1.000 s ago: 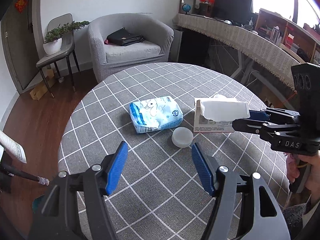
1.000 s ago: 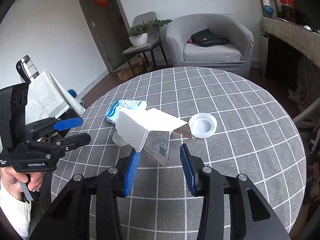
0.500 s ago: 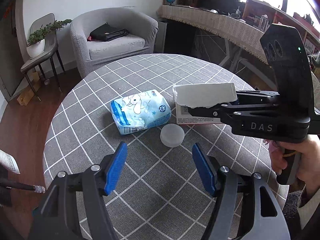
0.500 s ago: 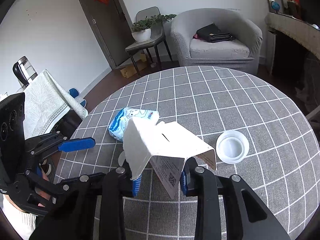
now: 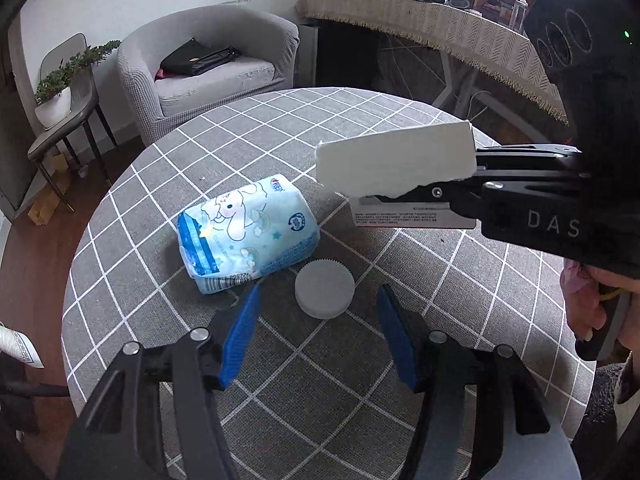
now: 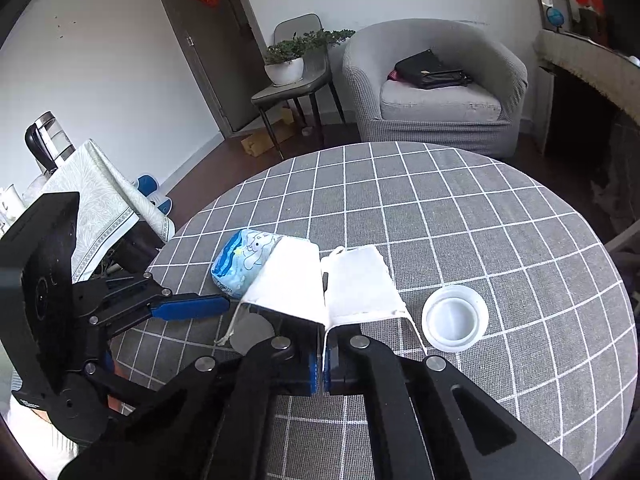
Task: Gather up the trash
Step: 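Grasp the torn white cardboard box with the right tool while the left tool grasps the white round lid, then carry the lid in the left tool and the white box in the right tool over the bin, then open the left tool then the right tool over the bin, dropping lid and box, then move both tools away from the bin toward the wipes pack on the table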
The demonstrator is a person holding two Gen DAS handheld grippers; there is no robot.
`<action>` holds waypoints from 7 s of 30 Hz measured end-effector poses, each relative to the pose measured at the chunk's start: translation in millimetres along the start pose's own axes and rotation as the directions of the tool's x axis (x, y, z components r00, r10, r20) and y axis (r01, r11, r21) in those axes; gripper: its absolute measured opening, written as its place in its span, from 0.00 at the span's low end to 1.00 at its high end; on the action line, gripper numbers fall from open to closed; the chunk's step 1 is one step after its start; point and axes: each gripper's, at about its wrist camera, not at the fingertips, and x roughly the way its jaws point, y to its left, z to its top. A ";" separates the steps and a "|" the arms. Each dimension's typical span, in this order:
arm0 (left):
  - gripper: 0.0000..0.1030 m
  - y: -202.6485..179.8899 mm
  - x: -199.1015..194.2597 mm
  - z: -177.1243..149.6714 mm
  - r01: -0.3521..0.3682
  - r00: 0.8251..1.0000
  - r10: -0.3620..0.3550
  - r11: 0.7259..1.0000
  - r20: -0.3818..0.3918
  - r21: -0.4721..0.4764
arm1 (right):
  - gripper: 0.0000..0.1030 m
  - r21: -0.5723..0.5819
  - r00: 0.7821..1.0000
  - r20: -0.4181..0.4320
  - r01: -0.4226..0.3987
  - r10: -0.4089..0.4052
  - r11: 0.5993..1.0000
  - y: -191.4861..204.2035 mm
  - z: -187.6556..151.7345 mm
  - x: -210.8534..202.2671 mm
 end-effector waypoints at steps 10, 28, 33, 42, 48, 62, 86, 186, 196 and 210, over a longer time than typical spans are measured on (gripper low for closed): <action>0.43 -12.2 2.1 2.3 -0.032 0.999 0.032 0.999 0.020 0.006 | 0.01 0.072 0.998 0.050 0.029 -0.032 0.997 -28.2 -12.1 -30.8; 0.31 -25.1 -35.0 -13.0 -0.071 0.992 0.077 0.996 0.099 -0.057 | 0.02 0.115 0.987 0.163 -0.014 -0.005 0.993 -24.2 -27.4 -69.5; 0.31 -19.2 -59.1 -22.7 -0.085 0.986 0.096 0.993 0.138 -0.082 | 0.02 0.094 0.980 0.198 -0.030 0.011 0.995 -5.7 -28.1 -72.8; 0.31 2.8 -101.5 -50.5 -0.135 0.970 0.162 0.978 0.180 -0.156 | 0.02 0.049 0.975 0.219 -0.040 0.029 0.998 34.0 -32.1 -67.5; 0.31 25.6 -126.7 -72.9 -0.174 0.957 0.213 0.965 0.196 -0.198 | 0.02 0.013 0.974 0.225 -0.044 0.040 0.999 65.0 -34.0 -59.7; 0.31 104.8 -166.4 -124.4 -0.247 0.930 0.319 0.910 0.182 -0.333 | 0.02 -0.105 0.978 0.177 -0.094 0.112 0.990 158.8 -25.8 -11.8; 0.31 239.5 -153.4 -247.3 -0.380 0.917 0.389 0.795 -0.085 -0.473 | 0.02 -0.229 0.975 0.006 -0.213 0.220 0.950 289.4 -28.1 84.5; 0.40 203.6 -247.4 -175.2 -0.308 0.871 0.457 0.793 0.179 -0.526 | 0.43 -0.340 0.968 -0.123 -0.250 0.221 0.906 317.8 -51.0 97.9; 0.41 166.6 -226.2 -143.0 -0.281 0.885 0.416 0.836 0.209 -0.472 | 0.43 -0.285 0.984 -0.029 -0.179 0.178 0.942 261.1 -37.2 58.2; 0.51 107.4 -183.8 -99.2 -0.241 0.910 0.348 0.886 0.226 -0.396 | 0.43 -0.208 0.995 0.050 -0.078 0.090 0.975 181.8 -40.8 11.9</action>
